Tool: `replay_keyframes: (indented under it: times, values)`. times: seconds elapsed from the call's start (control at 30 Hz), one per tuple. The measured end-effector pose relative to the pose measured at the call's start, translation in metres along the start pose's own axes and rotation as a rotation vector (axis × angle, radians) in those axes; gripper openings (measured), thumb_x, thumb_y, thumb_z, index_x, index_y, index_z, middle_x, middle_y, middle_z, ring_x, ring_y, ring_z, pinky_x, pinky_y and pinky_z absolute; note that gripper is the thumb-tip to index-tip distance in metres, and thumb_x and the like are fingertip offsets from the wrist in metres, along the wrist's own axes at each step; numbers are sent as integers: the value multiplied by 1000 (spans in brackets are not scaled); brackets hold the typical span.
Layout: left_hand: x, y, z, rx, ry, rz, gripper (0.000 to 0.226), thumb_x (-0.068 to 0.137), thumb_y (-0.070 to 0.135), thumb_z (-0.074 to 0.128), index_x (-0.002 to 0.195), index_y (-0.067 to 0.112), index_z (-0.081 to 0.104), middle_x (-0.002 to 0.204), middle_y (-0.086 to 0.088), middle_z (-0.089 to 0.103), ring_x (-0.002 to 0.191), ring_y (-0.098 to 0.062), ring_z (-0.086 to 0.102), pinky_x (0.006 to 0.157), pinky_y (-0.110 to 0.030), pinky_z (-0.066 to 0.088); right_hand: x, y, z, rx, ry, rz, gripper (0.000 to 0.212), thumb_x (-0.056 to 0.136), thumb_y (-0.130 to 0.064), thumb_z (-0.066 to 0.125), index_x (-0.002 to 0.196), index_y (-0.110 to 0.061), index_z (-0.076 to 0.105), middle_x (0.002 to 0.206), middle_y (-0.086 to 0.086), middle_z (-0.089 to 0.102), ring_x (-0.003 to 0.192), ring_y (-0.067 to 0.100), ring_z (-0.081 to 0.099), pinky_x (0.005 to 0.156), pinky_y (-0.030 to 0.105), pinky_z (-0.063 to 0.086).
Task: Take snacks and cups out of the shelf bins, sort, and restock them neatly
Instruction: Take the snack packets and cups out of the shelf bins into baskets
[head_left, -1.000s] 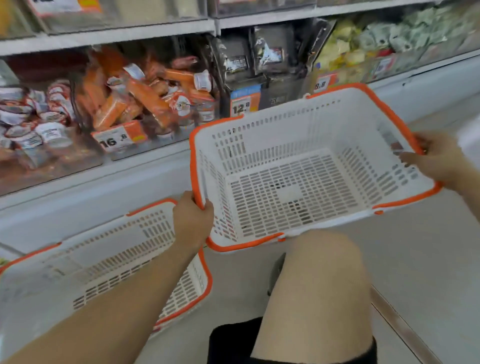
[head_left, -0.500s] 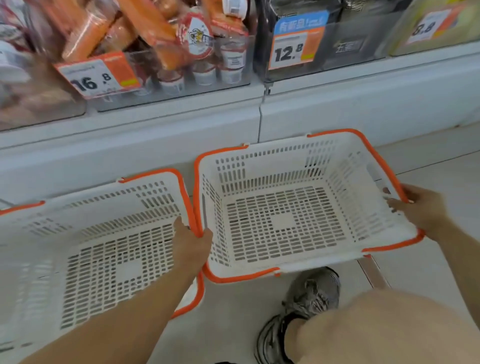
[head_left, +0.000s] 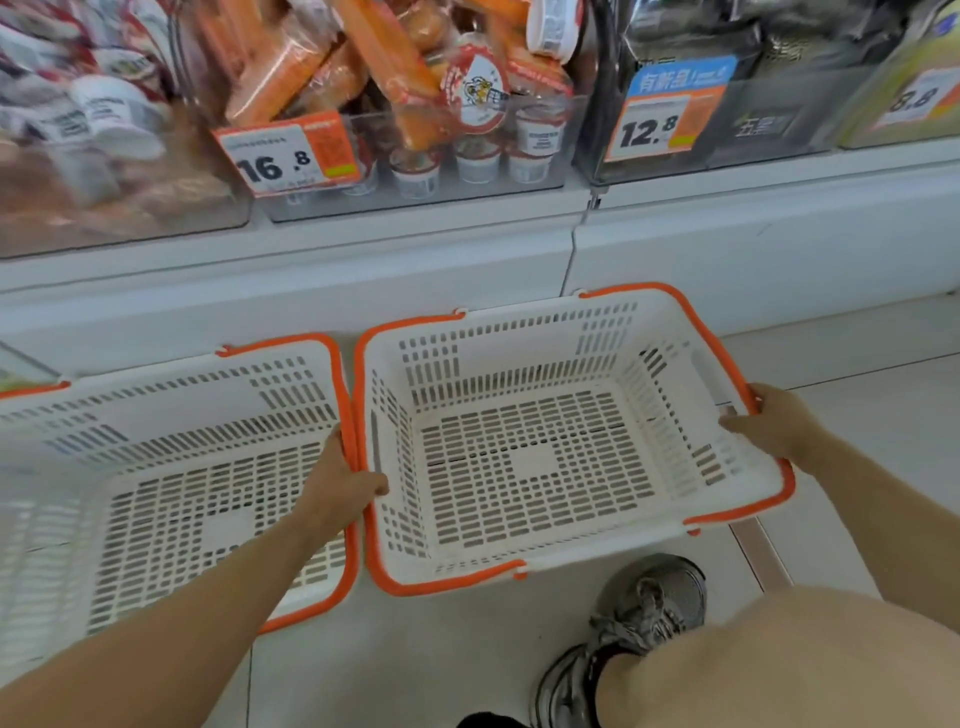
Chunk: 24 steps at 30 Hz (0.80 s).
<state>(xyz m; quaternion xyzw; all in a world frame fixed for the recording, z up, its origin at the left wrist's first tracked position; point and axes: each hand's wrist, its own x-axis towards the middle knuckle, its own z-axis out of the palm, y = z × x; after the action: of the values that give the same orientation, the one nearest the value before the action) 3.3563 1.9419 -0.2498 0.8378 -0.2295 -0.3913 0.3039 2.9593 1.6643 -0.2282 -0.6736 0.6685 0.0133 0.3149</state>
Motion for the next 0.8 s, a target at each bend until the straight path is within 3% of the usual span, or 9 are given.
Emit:
replay_keyframes:
  times: [0.1,0.2,0.27,0.37,0.5,0.63,0.7,0.8]
  values:
    - [5,-2,-15,78,-91,6,93,74,6,79,151,16,27,124,-5,62,106,-24,63,88,-39,55,-6,-38,-6,-159,20,-22,65,87,-16,73,143,-4,42,129,23,59,104,37,61,89,45,51]
    - [2,1,-24,146,-132,16,108,77,16,80,157,11,6,135,-9,56,115,-24,59,88,-31,50,-20,-98,-21,-240,87,-246,69,90,-19,71,149,-7,36,140,21,50,125,37,52,103,45,44]
    - [-5,8,-27,200,-85,77,93,83,18,76,153,4,17,136,-11,52,120,-25,55,93,-31,46,-41,-150,-31,-270,51,-434,63,93,-21,69,148,-11,40,141,15,52,127,31,52,105,41,43]
    - [-13,37,-46,275,141,271,70,89,21,69,147,4,34,139,-15,47,128,-31,50,98,-34,41,-82,-231,-41,-262,47,-684,54,95,-20,67,145,-14,47,136,10,57,120,25,58,101,37,46]
    - [-19,111,-98,161,397,655,38,89,13,64,126,10,55,122,-7,53,100,-17,57,84,-28,45,-115,-317,-44,-225,192,-935,51,94,-20,66,142,-15,50,134,11,56,119,27,55,101,42,46]
    - [-17,190,-144,215,556,950,33,88,14,65,120,9,57,117,-7,53,106,-23,53,91,-36,45,-116,-370,-44,2,374,-947,61,84,-47,71,139,-33,49,140,9,42,130,31,44,108,52,41]
    - [-6,222,-156,278,612,978,37,88,21,66,123,13,56,121,-7,51,113,-24,47,97,-41,43,-107,-386,-47,37,437,-863,70,79,-63,69,141,-47,41,146,7,34,138,33,34,111,59,32]
    - [22,256,-163,443,592,966,53,84,38,68,132,23,50,134,-9,44,125,-31,37,102,-52,40,-89,-399,-49,-1,344,-789,85,72,-78,65,145,-52,31,147,7,29,143,40,21,115,64,23]
